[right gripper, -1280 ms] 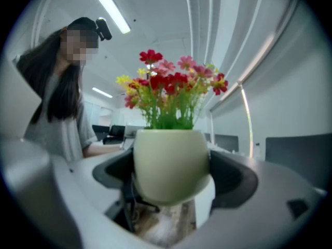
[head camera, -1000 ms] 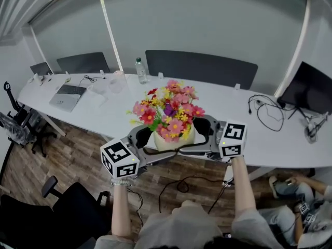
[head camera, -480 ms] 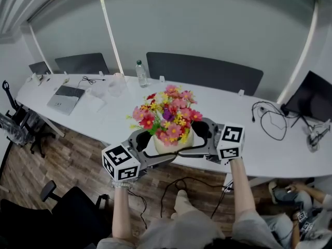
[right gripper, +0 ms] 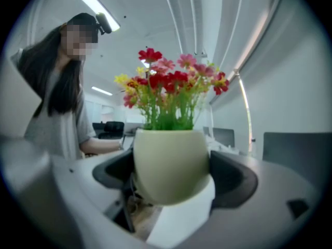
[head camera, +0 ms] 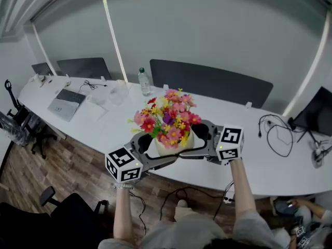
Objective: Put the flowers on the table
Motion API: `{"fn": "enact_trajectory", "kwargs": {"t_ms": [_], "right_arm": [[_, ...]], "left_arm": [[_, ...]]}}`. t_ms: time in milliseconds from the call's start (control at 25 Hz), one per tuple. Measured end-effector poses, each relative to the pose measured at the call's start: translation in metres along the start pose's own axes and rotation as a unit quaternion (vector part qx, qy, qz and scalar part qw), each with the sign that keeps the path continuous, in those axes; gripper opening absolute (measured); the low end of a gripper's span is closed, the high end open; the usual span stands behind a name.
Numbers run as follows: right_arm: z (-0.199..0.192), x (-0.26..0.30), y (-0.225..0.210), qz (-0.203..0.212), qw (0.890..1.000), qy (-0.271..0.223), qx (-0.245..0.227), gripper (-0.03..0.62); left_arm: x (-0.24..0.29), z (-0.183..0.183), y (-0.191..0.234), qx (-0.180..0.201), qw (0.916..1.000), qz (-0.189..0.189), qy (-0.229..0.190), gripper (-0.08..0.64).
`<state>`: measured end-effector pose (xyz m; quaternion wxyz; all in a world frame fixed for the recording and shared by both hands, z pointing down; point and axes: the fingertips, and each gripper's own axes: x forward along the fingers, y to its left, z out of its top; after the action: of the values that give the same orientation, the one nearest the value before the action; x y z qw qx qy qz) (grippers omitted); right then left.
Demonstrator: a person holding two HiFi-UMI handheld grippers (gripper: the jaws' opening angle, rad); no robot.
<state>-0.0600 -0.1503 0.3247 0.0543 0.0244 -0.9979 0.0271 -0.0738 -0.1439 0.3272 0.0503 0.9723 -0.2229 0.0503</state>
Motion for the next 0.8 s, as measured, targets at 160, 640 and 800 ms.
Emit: {"fn": "enact_trajectory", "kwargs": {"t_ms": [160,640,800], "right_arm": [[0.001,0.005,-0.025,0.005,1.0,-0.003,0.002,0.453],[-0.01,0.017,-0.076,0.017,1.0,0.009,0.01,0.453],[-0.014,0.021,-0.09,0.016,1.0,0.008,0.016,0.453]], "left_arm": [[0.008,0.001,0.024,-0.004,1.0,0.009,0.002,0.457],[0.025,-0.009,0.074,-0.016,0.9996,0.02,0.008,0.459],[0.029,-0.012,0.088,-0.019,0.9996,0.02,0.007,0.457]]}}
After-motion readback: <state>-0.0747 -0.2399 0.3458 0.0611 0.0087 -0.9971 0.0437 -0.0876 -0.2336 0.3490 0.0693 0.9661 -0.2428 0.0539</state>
